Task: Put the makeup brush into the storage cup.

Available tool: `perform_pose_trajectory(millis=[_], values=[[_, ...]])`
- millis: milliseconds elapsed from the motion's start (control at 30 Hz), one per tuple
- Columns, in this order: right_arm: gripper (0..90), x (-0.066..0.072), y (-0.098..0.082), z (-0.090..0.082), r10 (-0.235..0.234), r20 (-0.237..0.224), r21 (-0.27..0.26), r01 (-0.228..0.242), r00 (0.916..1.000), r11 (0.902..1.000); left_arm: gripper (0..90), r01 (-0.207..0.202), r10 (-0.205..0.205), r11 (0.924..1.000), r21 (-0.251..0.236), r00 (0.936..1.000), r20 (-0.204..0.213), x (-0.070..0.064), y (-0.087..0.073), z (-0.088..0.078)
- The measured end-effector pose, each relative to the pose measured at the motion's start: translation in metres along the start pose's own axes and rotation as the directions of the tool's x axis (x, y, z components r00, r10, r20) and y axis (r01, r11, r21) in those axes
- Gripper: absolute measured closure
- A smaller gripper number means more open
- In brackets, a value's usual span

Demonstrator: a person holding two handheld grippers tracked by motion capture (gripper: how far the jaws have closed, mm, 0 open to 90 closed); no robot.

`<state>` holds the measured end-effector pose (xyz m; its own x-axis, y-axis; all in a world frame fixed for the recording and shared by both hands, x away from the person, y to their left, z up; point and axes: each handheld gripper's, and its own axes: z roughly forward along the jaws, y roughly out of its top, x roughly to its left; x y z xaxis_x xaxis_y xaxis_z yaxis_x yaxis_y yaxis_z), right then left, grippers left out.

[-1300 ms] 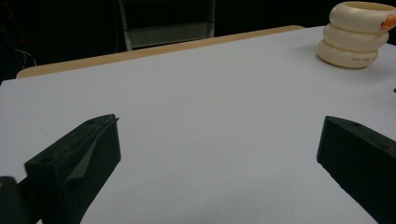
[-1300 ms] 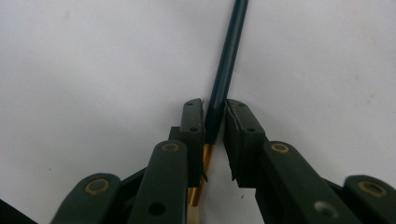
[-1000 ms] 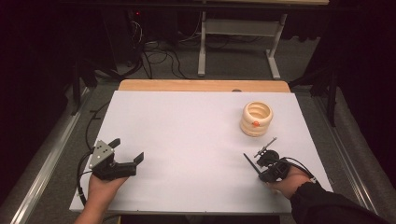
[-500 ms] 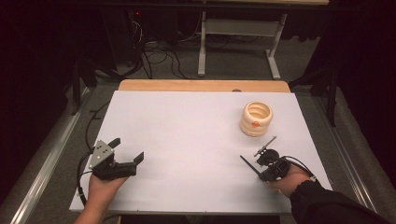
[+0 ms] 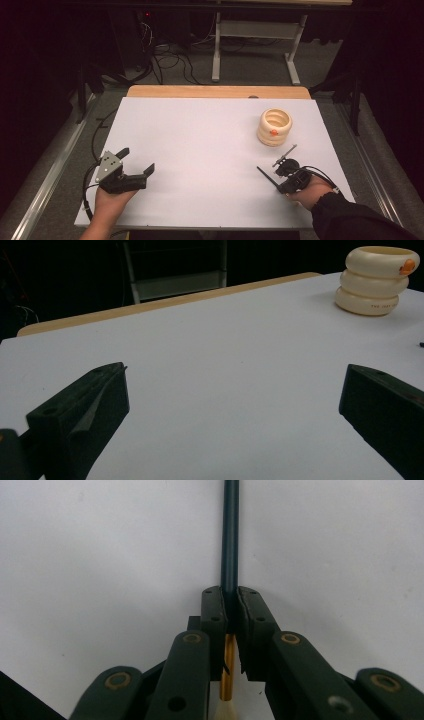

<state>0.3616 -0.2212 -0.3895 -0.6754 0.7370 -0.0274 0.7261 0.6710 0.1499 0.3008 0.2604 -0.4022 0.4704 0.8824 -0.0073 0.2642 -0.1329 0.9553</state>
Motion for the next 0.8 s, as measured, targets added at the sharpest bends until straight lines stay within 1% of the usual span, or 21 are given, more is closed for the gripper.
perform_pose_trajectory(millis=[100,233,333,400,433,633,733,800], values=[[85.2,0.0,0.003,-0.003,-0.007,0.0,-0.009,0.007,1.0,0.9999,0.3,-0.001,0.001,1.0,0.002,1.0,0.002,0.0,0.0,0.0],[85.2,-0.001,0.007,-0.007,-0.024,0.015,-0.012,0.024,0.9996,0.9996,0.3,0.001,-0.001,1.0,-0.002,1.0,-0.003,0.001,0.0,-0.001],[85.2,-0.001,0.008,-0.009,-0.021,0.015,-0.015,0.021,0.9997,0.9997,0.3,0.0,0.0,1.0,-0.001,1.0,-0.003,0.0,0.0,-0.001],[85.2,-0.003,0.009,-0.01,-0.028,0.019,-0.015,0.028,0.9994,0.9995,0.3,-0.001,0.001,1.0,0.0,1.0,-0.003,0.0,0.0,-0.001],[85.2,-0.003,0.009,-0.011,-0.023,0.018,-0.016,0.023,0.9996,0.9996,0.3,-0.001,0.001,1.0,0.0,1.0,-0.003,0.0,0.0,0.0],[85.2,-0.007,0.011,-0.013,-0.029,0.015,-0.038,0.029,0.9995,0.9988,0.3,-0.001,0.001,1.0,-0.001,1.0,0.001,0.0,-0.001,0.0],[85.2,-0.008,0.013,-0.015,-0.025,0.01,-0.047,0.026,0.9996,0.9986,0.3,-0.011,0.011,0.9999,-0.002,0.9999,0.006,-0.001,0.0,0.002],[85.2,-0.007,0.014,-0.016,-0.036,0.008,-0.049,0.036,0.9993,0.9982,0.3,-0.014,0.014,0.9999,-0.005,0.9998,0.011,-0.003,0.0,0.004]])
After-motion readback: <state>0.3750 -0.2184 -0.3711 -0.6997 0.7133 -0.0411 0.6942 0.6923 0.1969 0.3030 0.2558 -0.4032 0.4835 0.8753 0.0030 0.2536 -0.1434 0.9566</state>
